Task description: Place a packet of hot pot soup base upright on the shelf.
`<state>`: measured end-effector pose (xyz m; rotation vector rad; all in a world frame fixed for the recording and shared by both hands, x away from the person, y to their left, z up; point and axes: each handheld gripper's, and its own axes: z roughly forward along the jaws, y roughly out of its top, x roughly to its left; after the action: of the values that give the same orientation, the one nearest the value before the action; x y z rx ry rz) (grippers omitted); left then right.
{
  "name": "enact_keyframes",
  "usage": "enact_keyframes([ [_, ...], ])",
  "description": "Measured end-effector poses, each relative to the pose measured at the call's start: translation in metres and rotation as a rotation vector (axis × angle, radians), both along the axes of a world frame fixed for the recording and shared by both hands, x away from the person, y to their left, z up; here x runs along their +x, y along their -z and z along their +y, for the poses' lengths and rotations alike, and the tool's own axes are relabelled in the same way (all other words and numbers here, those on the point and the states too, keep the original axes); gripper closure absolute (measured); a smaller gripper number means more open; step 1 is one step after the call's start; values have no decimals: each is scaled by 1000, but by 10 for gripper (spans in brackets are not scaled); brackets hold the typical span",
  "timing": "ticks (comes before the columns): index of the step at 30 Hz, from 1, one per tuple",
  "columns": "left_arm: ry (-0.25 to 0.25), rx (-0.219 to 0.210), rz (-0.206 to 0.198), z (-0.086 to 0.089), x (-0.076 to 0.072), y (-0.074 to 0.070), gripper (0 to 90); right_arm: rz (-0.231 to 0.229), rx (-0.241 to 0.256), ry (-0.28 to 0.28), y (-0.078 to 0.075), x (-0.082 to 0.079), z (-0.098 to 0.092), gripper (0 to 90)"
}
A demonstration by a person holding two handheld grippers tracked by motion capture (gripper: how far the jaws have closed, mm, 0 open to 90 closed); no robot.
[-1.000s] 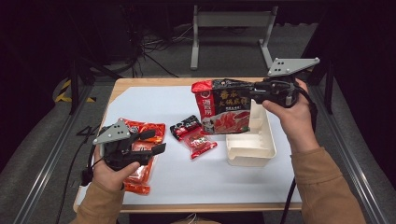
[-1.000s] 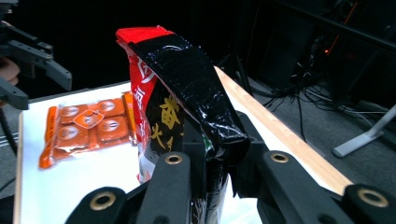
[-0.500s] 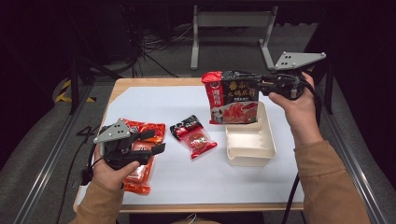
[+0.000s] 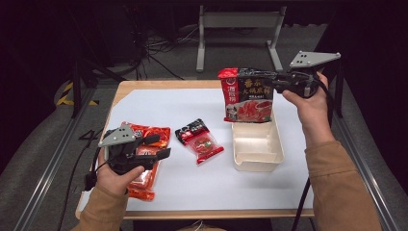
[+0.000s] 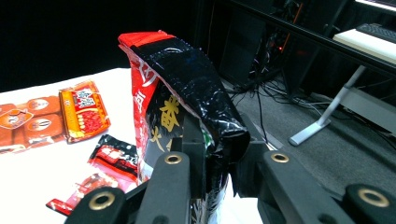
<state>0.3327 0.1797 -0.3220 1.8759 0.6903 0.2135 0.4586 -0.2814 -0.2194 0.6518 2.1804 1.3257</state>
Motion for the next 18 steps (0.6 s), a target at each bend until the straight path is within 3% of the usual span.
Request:
enact_keyframes([
  [18, -8, 2, 2, 1, 2, 3, 371, -10, 14, 46, 16, 17, -12, 779],
])
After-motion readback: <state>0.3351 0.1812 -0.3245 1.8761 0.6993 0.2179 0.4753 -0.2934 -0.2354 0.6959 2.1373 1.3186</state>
